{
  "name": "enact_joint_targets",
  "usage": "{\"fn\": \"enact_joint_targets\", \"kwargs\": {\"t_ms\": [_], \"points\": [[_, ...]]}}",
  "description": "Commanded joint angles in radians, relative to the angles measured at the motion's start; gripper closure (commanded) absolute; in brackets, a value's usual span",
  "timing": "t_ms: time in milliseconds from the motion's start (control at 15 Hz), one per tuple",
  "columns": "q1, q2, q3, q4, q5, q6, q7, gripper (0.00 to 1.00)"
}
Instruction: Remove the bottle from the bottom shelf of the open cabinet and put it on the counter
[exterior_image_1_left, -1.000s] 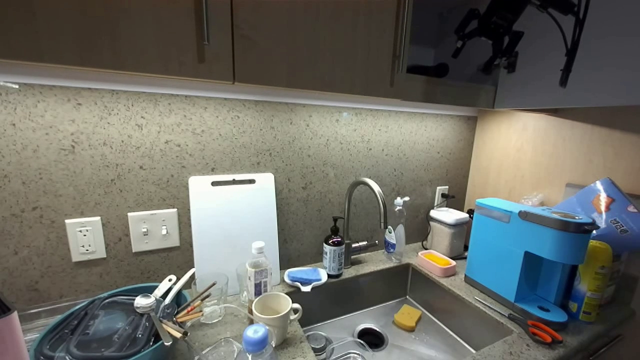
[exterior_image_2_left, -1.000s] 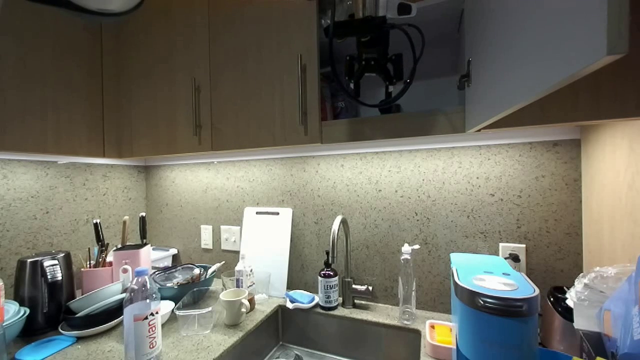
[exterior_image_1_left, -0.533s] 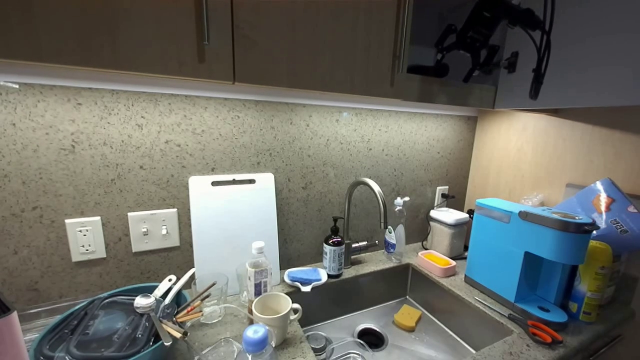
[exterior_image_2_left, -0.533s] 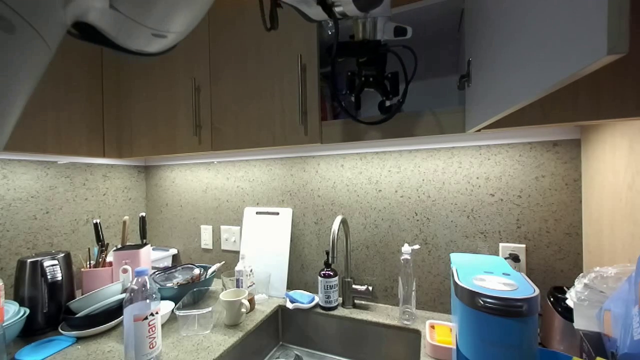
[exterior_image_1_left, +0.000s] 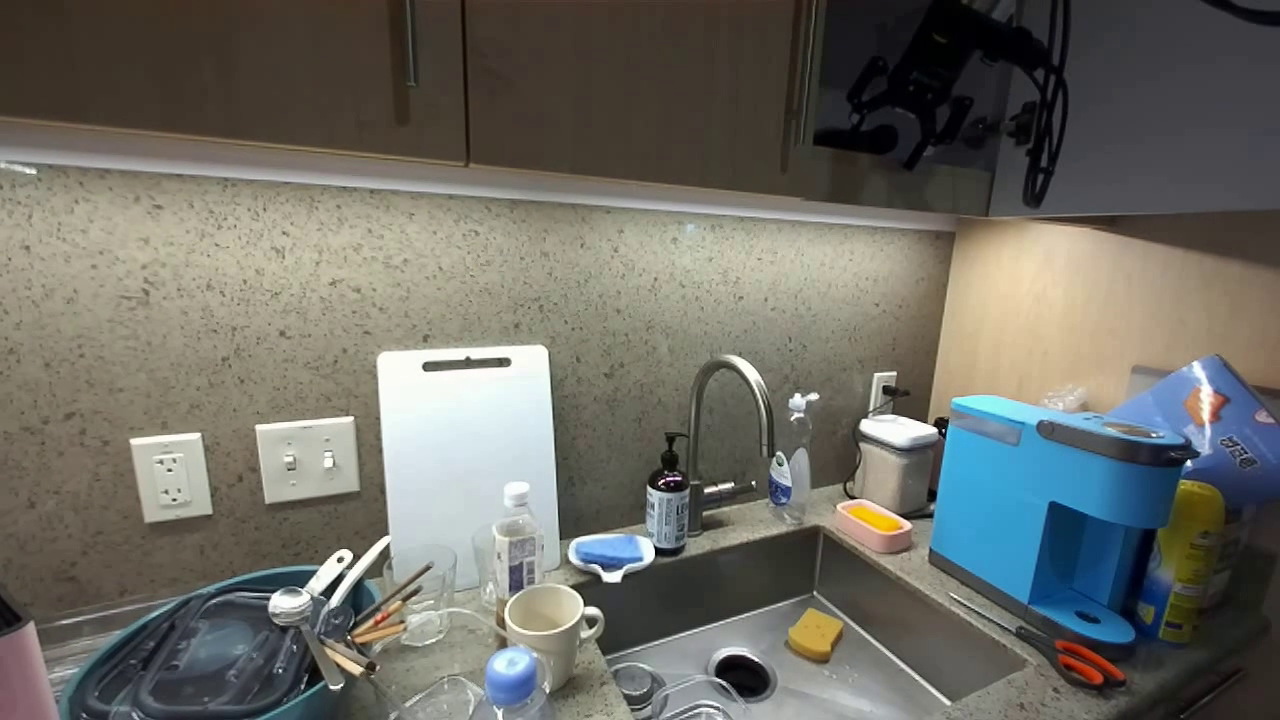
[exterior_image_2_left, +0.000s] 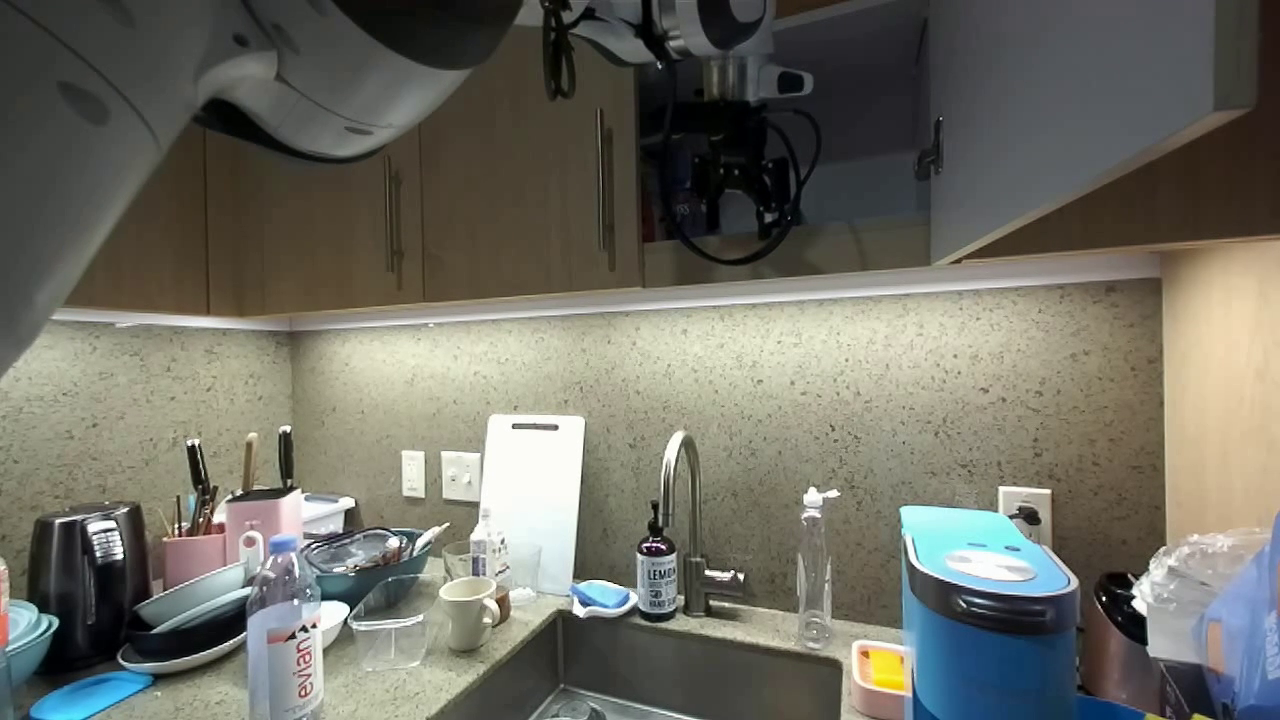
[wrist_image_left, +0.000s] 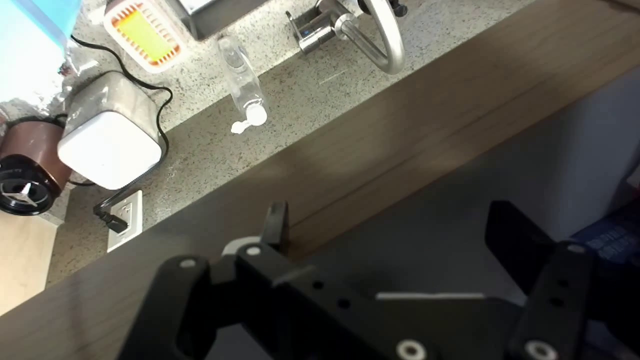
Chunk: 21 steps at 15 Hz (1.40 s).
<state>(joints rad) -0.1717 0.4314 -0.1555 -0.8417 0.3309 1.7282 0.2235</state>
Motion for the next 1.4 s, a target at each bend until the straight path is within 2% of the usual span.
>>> {"fn": "enact_joint_targets", "kwargs": {"t_ms": [0, 133, 200, 600, 667, 1067, 1333], "points": [[-0.007, 0.0, -0.003, 0.012, 0.007, 0.011, 0.009, 0.0], [0.009, 0.014, -0.002, 0.023, 0.003, 0.039, 0.04, 0.0], [-0.018, -0.009, -0.007, 0.019, 0.017, 0.027, 0.027, 0.0], [-0.019, -0.007, -0.016, 0.059, 0.01, 0.094, 0.072, 0.0], [-0.023, -0.002, -0.012, 0.057, 0.003, 0.069, 0.038, 0.0], [-0.019, 0.018, -0.011, 0.071, 0.004, 0.072, 0.042, 0.0], [-0.03, 0.068, -0.015, 0.127, 0.01, 0.063, 0.071, 0.0]]}}
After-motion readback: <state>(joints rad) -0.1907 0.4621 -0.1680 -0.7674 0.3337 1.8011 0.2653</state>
